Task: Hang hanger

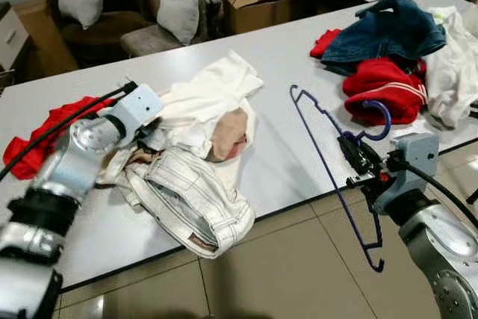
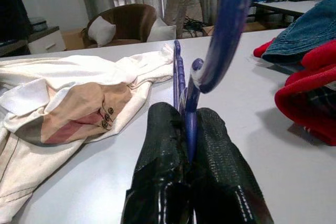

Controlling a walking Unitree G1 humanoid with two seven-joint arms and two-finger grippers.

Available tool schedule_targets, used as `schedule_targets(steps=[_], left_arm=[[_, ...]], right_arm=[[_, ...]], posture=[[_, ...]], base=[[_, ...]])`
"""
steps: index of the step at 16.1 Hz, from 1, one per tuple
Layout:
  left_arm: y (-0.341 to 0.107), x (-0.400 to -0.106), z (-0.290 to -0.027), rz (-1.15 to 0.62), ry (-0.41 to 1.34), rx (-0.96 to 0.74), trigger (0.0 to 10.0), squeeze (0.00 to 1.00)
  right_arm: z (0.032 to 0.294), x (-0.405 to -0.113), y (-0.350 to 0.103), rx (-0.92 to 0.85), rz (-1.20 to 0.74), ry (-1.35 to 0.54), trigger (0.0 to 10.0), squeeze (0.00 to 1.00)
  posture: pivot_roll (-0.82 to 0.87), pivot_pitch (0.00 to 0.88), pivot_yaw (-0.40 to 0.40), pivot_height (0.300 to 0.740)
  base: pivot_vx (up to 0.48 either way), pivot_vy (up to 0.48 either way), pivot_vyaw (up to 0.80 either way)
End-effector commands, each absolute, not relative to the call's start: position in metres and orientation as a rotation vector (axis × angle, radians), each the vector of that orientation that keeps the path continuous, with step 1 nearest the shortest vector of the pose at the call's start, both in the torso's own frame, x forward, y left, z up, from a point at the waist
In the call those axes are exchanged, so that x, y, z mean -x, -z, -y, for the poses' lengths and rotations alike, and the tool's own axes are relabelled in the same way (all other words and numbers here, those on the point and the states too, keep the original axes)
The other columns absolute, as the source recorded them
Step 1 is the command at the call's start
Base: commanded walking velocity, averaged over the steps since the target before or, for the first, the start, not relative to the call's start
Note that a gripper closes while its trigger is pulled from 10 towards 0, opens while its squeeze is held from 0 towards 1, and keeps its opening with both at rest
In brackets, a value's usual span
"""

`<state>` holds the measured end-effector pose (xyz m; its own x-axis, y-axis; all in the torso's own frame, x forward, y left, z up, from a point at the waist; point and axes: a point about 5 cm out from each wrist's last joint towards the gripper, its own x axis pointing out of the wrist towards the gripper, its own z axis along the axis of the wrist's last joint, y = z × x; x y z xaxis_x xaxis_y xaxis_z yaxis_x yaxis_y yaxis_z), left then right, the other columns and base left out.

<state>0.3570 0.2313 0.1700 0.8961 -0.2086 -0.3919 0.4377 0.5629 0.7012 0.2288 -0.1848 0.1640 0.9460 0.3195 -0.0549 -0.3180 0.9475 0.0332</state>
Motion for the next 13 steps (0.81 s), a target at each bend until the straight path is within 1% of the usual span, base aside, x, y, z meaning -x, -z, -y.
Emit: schedule_targets(steps=[1, 2, 3, 4, 5, 6, 7, 8, 10, 13], left_arm=[[-0.167, -0.358, -0.235, -0.325, 0.434, -0.935, 4.1, 0.00], [-0.166, -0.361, -0.235, -0.348, 0.461, -0.917, 4.0, 0.00], [-0.167, -0.364, -0.233, -0.351, 0.478, -0.860, 3.9, 0.00], [-0.169, -0.366, -0.232, -0.347, 0.480, -0.836, 3.9, 0.00], [-0.174, -0.371, -0.230, -0.332, 0.489, -0.744, 3.7, 0.00], [-0.171, -0.371, -0.231, -0.352, 0.509, -0.759, 2.6, 0.00], [-0.168, -0.371, -0.232, -0.374, 0.513, -0.786, 1.8, 0.00], [-0.162, -0.372, -0.236, -0.402, 0.504, -0.818, 0.0, 0.00], [-0.159, -0.377, -0.238, -0.405, 0.458, -0.806, 0.0, 0.00], [-0.157, -0.378, -0.237, -0.407, 0.453, -0.799, 0.0, 0.00]], right_arm=[[0.184, -0.228, -0.162, -0.027, -0.063, -0.344, 10.0, 0.00], [0.185, -0.228, -0.161, -0.024, -0.066, -0.348, 10.0, 0.00], [0.187, -0.228, -0.161, -0.022, -0.066, -0.345, 10.0, 0.00], [0.187, -0.228, -0.161, -0.022, -0.064, -0.343, 10.0, 0.00], [0.189, -0.228, -0.161, -0.021, -0.062, -0.341, 10.0, 0.00], [0.189, -0.228, -0.161, -0.020, -0.063, -0.342, 10.0, 0.00], [0.189, -0.228, -0.161, -0.019, -0.063, -0.343, 10.0, 0.00], [0.188, -0.229, -0.160, -0.019, -0.062, -0.346, 10.0, 0.00], [0.186, -0.231, -0.161, -0.018, -0.059, -0.354, 10.0, 0.00], [0.186, -0.231, -0.161, -0.016, -0.058, -0.360, 10.0, 0.00]], posture=[[-0.16, 0.000, 0.123, 0.740], [-0.16, 0.000, 0.123, 0.740], [-0.16, 0.000, 0.127, 0.740], [-0.16, 0.000, 0.128, 0.740], [-0.16, 0.000, 0.128, 0.740], [-0.16, 0.000, 0.127, 0.740], [-0.16, 0.000, 0.126, 0.740], [-0.16, 0.000, 0.124, 0.740], [-0.16, 0.000, 0.122, 0.740], [-0.17, 0.000, 0.123, 0.740]], base=[[0.000, 0.000, 0.00], [0.000, 0.000, 0.00], [0.000, 0.000, 0.00], [0.000, 0.000, 0.00], [0.000, 0.000, 0.00], [0.000, 0.000, 0.00], [0.000, 0.000, 0.00], [0.000, 0.000, 0.00], [0.000, 0.000, 0.00], [0.000, 0.000, 0.00]])
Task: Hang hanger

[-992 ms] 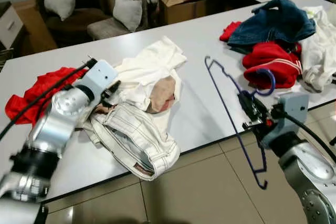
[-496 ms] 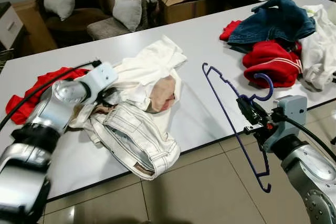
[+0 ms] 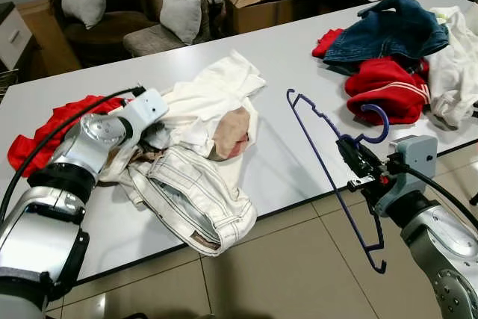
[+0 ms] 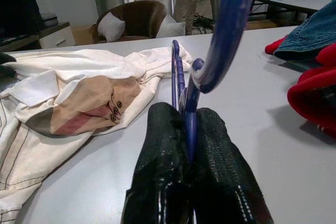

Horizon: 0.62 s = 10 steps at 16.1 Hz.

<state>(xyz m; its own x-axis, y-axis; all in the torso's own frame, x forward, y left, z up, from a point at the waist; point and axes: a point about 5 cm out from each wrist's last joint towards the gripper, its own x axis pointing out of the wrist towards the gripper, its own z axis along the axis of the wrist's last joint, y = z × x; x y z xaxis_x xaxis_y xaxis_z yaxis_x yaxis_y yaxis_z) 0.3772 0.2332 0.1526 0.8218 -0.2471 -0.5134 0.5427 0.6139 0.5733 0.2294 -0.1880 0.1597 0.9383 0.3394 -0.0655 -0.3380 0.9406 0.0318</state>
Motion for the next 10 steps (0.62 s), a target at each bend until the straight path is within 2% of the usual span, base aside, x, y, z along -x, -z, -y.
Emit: schedule_targets(steps=[1, 10], left_arm=[[-0.1548, -0.3786, -0.2360, -0.414, 0.459, -0.802, 0.0, 0.00], [-0.1523, -0.3806, -0.2325, -0.420, 0.494, -0.780, 0.0, 0.00]], right_arm=[[0.1859, -0.2302, -0.1606, -0.014, -0.059, -0.362, 10.0, 0.00], [0.1850, -0.2257, -0.1580, -0.013, -0.066, -0.381, 10.0, 0.00]], posture=[[-0.17, 0.000, 0.123, 0.740], [-0.17, 0.000, 0.134, 0.740]], base=[[0.000, 0.000, 0.00], [0.000, 0.000, 0.00]])
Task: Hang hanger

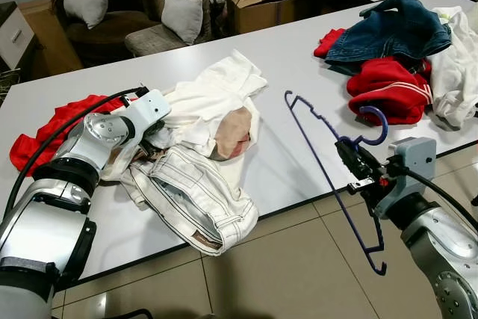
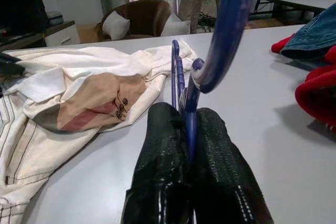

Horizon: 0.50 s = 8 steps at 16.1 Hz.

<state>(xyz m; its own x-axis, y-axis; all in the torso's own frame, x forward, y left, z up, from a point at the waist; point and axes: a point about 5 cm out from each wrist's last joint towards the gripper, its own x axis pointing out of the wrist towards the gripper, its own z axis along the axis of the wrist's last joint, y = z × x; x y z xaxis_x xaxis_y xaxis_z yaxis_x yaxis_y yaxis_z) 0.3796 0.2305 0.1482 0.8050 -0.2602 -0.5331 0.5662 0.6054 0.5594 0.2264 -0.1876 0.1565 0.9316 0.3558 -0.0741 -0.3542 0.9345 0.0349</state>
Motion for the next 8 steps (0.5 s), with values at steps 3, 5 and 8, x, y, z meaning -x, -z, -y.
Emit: schedule_targets(steps=[3, 5, 8], left_arm=[[-0.155, -0.382, -0.231, -0.389, 0.493, -0.685, 0.0, 0.00], [-0.158, -0.382, -0.228, -0.370, 0.509, -0.600, 0.0, 0.00], [-0.167, -0.385, -0.224, -0.320, 0.517, -0.419, 0.0, 0.00]], right_arm=[[0.181, -0.223, -0.157, -0.019, -0.066, -0.416, 10.0, 0.00], [0.179, -0.222, -0.157, -0.020, -0.068, -0.435, 10.0, 0.00], [0.175, -0.218, -0.154, -0.025, -0.077, -0.468, 10.0, 0.00]], posture=[[-0.17, 0.000, 0.133, 0.740], [-0.17, 0.000, 0.135, 0.740], [-0.17, 0.000, 0.140, 0.740]], base=[[0.000, 0.000, 0.00], [0.000, 0.000, 0.00], [0.000, 0.000, 0.00]])
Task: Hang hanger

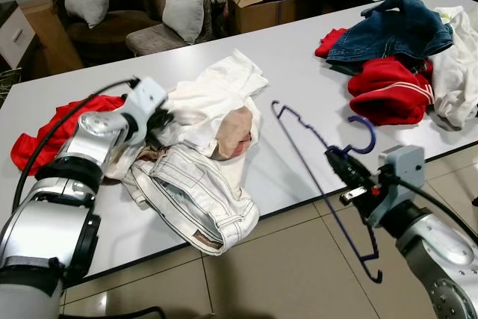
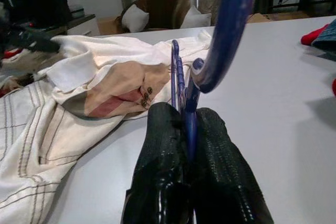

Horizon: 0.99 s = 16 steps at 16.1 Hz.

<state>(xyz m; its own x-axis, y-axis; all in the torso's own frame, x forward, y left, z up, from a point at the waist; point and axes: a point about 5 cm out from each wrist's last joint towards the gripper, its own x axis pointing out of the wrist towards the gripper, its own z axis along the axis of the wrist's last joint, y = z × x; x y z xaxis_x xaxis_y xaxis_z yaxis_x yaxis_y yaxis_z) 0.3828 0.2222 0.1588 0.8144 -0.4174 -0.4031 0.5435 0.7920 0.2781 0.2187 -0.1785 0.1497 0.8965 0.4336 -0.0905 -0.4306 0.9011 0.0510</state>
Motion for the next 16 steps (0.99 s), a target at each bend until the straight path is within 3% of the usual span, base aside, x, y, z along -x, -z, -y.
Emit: schedule_targets(steps=[1, 5, 7, 11, 16], left_arm=[[-0.173, -0.387, -0.222, -0.290, 0.531, -0.336, 0.0, 0.00], [-0.225, -0.396, -0.207, -0.089, 0.635, 0.026, 0.0, 0.00], [-0.239, -0.398, -0.206, -0.045, 0.646, -0.001, 0.0, 0.00], [-0.260, -0.396, -0.192, -0.001, 0.705, -0.227, 0.0, 0.00], [-0.243, -0.390, -0.177, -0.062, 0.770, -0.352, 0.0, 0.00]], right_arm=[[0.174, -0.216, -0.154, -0.028, -0.076, -0.481, 10.0, 0.00], [0.159, -0.204, -0.156, -0.061, -0.063, -0.624, 10.0, 0.00], [0.153, -0.200, -0.158, -0.072, -0.056, -0.678, 10.0, 0.00], [0.144, -0.195, -0.166, -0.116, -0.027, -0.774, 10.0, 0.00], [0.143, -0.198, -0.168, -0.135, -0.012, -0.791, 10.0, 0.00]], posture=[[-0.17, 0.000, 0.146, 0.740], [-0.17, 0.000, 0.155, 0.740], [-0.17, 0.000, 0.158, 0.740], [-0.17, 0.000, 0.163, 0.740], [-0.16, 0.000, 0.161, 0.740]], base=[[0.000, 0.000, 0.00], [0.000, 0.000, 0.00], [0.000, 0.000, 0.00], [0.000, 0.000, 0.00], [0.000, 0.000, 0.00]])
